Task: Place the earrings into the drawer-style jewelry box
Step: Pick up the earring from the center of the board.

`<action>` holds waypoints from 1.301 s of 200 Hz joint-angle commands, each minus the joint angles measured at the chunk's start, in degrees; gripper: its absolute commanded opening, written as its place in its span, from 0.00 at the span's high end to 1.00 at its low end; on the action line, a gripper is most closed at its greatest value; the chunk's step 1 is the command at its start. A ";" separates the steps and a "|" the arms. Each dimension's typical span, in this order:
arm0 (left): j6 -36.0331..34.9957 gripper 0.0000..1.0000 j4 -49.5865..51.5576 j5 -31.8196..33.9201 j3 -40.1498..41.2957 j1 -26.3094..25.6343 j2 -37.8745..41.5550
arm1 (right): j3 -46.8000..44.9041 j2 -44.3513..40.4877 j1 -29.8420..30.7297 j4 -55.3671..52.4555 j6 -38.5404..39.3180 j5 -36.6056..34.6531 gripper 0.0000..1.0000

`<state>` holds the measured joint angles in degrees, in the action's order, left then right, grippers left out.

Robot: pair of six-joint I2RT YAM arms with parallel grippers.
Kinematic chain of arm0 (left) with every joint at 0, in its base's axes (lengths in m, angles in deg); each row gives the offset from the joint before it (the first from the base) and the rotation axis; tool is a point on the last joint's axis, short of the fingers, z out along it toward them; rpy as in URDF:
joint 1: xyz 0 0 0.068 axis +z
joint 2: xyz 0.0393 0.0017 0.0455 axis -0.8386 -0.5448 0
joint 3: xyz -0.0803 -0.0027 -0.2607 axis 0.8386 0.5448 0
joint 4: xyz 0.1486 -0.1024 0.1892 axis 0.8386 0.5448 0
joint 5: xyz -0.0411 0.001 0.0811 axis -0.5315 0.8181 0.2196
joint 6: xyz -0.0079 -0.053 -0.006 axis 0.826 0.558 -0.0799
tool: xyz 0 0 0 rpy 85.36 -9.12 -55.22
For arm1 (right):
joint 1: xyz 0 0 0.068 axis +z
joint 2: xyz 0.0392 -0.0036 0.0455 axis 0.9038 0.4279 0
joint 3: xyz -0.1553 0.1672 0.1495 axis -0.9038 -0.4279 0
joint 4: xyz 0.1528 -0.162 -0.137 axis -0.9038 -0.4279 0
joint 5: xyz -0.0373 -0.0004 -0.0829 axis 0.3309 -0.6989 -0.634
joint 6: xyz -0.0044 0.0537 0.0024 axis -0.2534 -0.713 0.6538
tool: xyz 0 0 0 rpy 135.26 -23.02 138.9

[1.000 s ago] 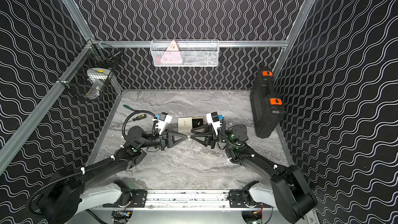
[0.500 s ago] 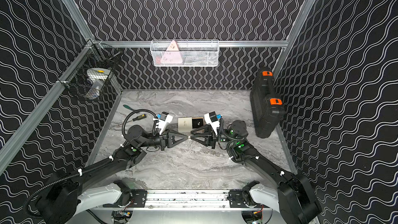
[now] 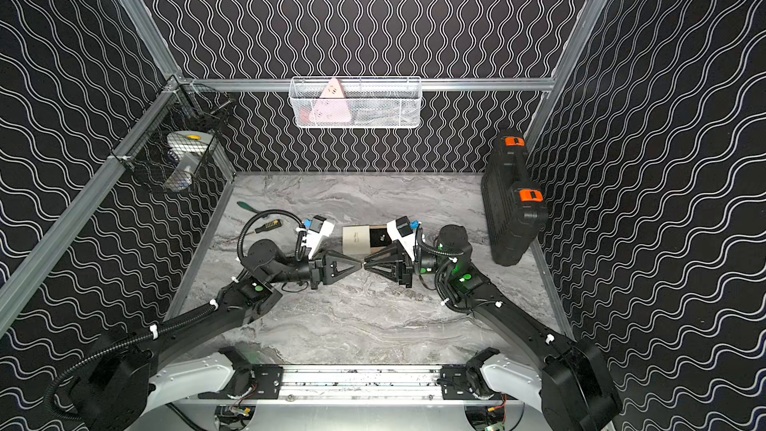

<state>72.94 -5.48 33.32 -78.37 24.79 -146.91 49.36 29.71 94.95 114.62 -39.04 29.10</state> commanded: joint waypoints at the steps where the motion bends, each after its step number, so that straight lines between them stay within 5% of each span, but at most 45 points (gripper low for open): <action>1: -0.09 1.00 -1.08 -0.28 -0.38 -0.05 0.02 | 0.60 -0.48 0.21 -1.42 1.61 0.41 0.80; 222: 0.17 1.00 -1.42 0.13 -0.21 -0.06 -0.51 | 0.87 -0.93 0.48 -2.93 3.06 0.41 0.99; 234: 0.26 0.91 -1.39 0.52 -0.28 -0.05 -0.43 | 0.87 -0.98 0.48 -3.15 3.28 0.19 1.00; 260: -0.34 0.53 1.12 1.99 -1.02 0.10 0.54 | 1.07 -1.19 0.48 -6.06 4.64 -2.37 1.00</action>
<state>72.92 -4.32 33.99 -78.39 24.76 -147.28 49.91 28.87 95.36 110.73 -36.59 28.82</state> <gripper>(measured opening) 0.334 0.092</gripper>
